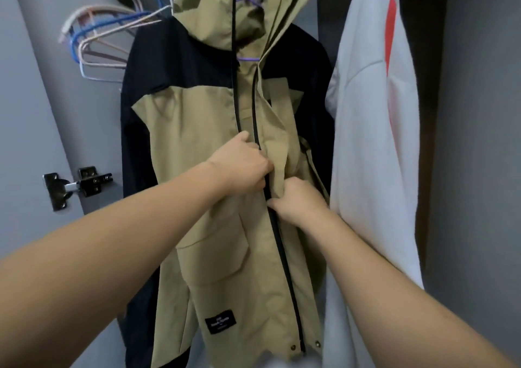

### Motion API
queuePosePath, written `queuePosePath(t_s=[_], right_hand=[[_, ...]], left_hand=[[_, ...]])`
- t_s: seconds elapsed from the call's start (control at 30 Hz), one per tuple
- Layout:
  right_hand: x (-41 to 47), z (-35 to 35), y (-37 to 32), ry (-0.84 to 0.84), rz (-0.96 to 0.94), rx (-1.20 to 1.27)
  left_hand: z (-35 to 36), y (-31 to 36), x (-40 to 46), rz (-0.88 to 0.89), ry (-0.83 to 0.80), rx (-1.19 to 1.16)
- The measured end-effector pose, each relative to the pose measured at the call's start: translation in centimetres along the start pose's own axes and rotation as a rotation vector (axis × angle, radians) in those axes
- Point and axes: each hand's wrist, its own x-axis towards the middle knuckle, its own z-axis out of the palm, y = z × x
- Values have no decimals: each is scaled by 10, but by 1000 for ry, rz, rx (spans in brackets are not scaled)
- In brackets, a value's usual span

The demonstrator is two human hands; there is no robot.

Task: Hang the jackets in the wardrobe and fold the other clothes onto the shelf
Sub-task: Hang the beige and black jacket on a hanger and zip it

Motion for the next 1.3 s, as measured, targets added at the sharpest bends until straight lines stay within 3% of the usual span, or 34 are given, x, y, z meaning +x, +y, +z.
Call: queuePosePath(t_s=[0.23, 0.43, 0.5, 0.6, 0.7, 0.77, 0.87, 1.0, 1.1, 1.2, 1.3], right_hand=[[20, -4, 7, -81, 70, -136], [24, -17, 25, -249, 153, -199], [30, -30, 13, -274, 174, -55], [44, -48, -16, -127, 115, 233], [63, -58, -37, 130, -28, 135], [72, -57, -45, 177, -70, 9], [80, -54, -45, 133, -72, -75], [89, -68, -46, 3, -1, -100], [95, -90, -59, -185, 84, -184], [100, -116, -74, -352, 161, -75], [108, -137, -91, -140, 22, 50]], left_hand=[[-9, -30, 25, 56, 13, 118], [-31, -79, 46, -218, 83, 143], [-34, -85, 52, -214, 86, 75], [-37, -92, 53, -132, 114, 69], [-38, -101, 55, -81, 121, 142], [-39, -105, 59, -45, 97, 209], [-43, -118, 67, -17, 108, 284], [-59, -153, 74, -111, 217, 272], [-68, -170, 79, -192, 227, 250], [-74, -177, 80, -242, 258, 196], [-78, -180, 79, -173, 195, 121]])
